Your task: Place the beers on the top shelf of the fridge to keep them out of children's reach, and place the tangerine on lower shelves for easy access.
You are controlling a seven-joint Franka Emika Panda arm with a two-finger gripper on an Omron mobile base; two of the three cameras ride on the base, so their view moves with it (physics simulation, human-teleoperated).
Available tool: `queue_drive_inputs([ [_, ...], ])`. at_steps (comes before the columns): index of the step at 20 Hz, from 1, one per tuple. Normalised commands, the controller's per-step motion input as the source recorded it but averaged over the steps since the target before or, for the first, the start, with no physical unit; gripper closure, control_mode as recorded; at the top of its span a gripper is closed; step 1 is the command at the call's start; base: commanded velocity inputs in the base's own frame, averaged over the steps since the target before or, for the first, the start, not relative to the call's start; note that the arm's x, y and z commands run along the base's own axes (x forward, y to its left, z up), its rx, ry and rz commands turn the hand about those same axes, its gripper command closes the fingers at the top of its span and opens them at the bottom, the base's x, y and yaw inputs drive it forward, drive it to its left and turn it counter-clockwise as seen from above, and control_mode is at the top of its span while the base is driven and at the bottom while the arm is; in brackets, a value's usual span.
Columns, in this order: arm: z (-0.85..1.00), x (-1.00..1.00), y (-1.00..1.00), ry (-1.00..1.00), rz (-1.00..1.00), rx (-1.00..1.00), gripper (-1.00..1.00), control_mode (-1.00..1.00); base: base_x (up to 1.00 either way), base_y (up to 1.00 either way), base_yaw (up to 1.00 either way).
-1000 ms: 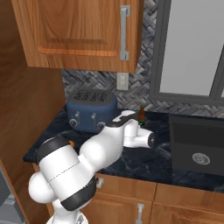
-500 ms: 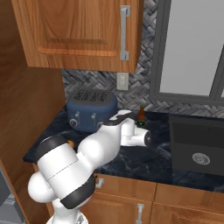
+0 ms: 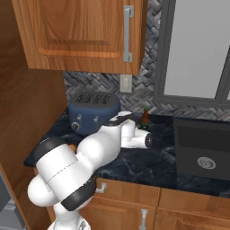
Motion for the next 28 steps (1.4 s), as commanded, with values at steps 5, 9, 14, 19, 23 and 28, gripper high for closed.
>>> queue_drive_inputs([
  [5,0.00,0.07,0.04,0.00,0.00,0.00,1.00,-1.00,0.00,0.00,0.00],
  [9,0.00,0.00,0.00,0.00,0.00,0.00,1.00,-1.00,0.00,0.00,0.00],
  [14,0.21,-0.21,0.00,0.00,0.00,0.00,1.00,-1.00,0.00,0.00,0.00],
  [19,0.92,-0.42,0.00,0.00,0.00,0.00,1.00,-1.00,0.00,0.00,0.00],
  [23,1.00,-0.63,0.00,0.02,-0.03,0.00,1.00,-1.00,0.00,0.00,0.00],
  [28,0.98,-0.71,0.19,0.05,-0.09,0.00,1.00,-1.00,0.00,0.00,0.00],
])
